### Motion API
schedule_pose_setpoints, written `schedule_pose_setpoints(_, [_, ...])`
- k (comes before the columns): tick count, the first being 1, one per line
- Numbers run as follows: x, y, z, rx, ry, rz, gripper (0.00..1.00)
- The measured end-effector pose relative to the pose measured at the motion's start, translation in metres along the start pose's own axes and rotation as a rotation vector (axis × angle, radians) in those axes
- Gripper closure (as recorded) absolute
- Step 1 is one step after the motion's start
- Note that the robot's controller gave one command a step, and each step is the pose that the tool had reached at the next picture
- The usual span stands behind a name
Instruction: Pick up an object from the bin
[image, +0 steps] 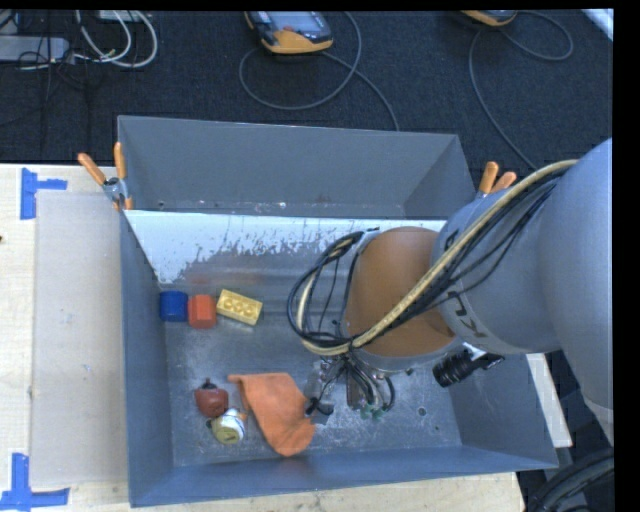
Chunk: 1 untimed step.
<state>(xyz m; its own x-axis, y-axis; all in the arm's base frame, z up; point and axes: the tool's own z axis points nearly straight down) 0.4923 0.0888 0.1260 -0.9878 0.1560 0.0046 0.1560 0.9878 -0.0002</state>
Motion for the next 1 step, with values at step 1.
schedule_pose_setpoints(1, [0.0023,-0.0008,-0.0177,0.003,0.009,-0.001,1.0])
